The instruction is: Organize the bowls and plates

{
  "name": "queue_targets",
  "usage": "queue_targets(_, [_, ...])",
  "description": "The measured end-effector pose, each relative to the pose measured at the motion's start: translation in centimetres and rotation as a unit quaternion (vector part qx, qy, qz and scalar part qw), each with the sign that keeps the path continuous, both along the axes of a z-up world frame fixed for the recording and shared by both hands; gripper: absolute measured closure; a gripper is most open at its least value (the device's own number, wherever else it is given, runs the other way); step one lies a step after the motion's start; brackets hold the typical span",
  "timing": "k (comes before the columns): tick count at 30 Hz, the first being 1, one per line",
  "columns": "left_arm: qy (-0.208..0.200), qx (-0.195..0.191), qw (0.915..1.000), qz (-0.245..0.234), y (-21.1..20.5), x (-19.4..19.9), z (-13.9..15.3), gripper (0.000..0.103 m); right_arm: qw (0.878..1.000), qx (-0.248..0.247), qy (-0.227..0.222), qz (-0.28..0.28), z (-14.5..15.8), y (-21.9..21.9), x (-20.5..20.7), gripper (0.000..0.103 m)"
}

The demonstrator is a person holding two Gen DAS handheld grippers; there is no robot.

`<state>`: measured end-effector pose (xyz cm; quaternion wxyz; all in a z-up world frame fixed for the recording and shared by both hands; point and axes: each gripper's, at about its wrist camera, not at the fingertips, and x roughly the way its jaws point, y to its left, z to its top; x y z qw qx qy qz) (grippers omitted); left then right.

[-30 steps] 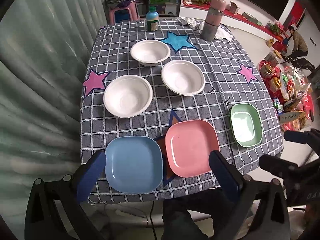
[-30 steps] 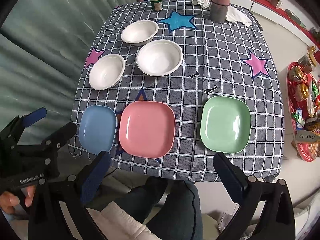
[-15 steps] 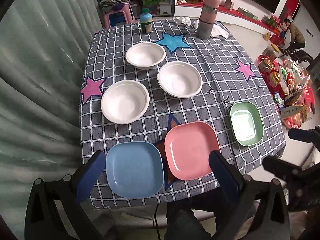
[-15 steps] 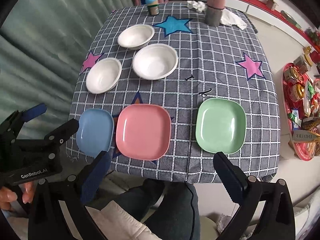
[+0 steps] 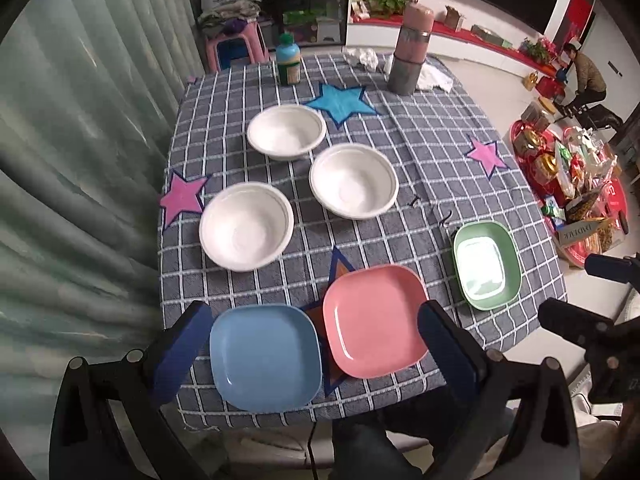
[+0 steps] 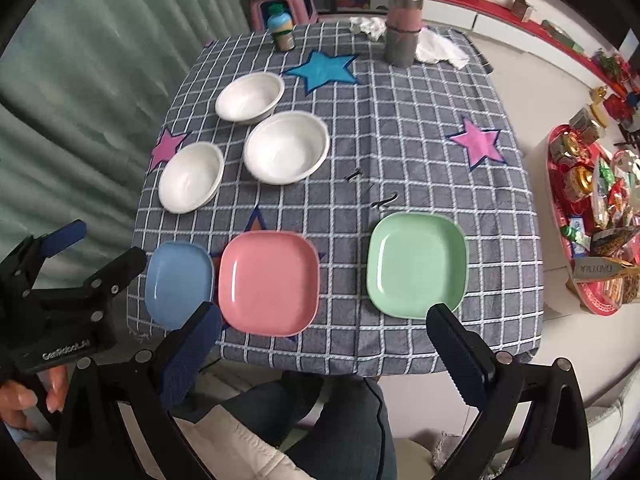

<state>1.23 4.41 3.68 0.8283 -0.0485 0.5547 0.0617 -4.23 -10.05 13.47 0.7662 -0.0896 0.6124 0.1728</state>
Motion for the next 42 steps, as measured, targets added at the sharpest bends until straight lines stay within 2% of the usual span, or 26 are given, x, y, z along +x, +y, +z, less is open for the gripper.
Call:
queue_targets(4, [0.017,-0.004,0.9998,-0.003,-0.1,0.5,-0.8,0.000,1.000,-0.009,0.012,0.020,-0.9,0.7,-0.5,0.000])
queue_targets(10, [0.000,0.003,1.0000,0.003,0.2,0.4,0.0,0.000,1.000,-0.001,-0.005,0.007,0.1,0.1,0.1,0.000])
queue_targets(16, [0.013,-0.003,0.9998,0.013,1.0,0.2,-1.0,0.000,1.000,-0.007,0.010,0.021,-1.2,0.8,-0.3,0.000])
queue_targets(22, [0.012,-0.003,0.9996,0.024,2.0,-0.7,-1.2,0.000,1.000,0.010,0.008,-0.010,-0.8,0.1,0.7,0.000])
queue_targets(25, [0.034,-0.002,0.9992,0.018,2.1,-1.0,-3.6,0.000,0.999,0.012,0.031,-0.003,-3.2,0.8,0.5,0.000])
queue_targets(28, [0.081,-0.006,0.9966,0.018,2.3,-1.1,-6.5,0.000,0.997,-0.011,0.081,0.001,-7.1,1.2,0.1,0.000])
queue_targets(32, [0.124,-0.027,0.9914,0.032,2.7,-1.0,-8.0,0.000,0.992,-0.008,0.125,-0.022,-8.8,-0.1,-0.2,0.000])
queue_targets(35, [0.153,-0.026,0.9874,0.032,2.3,-0.7,-9.9,0.000,0.988,-0.004,0.153,-0.028,-11.0,-0.4,0.2,0.000])
queue_targets(39, [0.198,-0.024,0.9785,0.054,1.8,-0.7,-13.4,0.000,0.978,0.012,0.205,-0.027,-16.1,0.4,1.4,0.000])
queue_targets(42, [0.209,-0.012,0.9755,0.067,1.7,-0.2,-15.4,0.000,0.979,0.014,0.201,-0.019,-19.9,1.6,2.8,0.000])
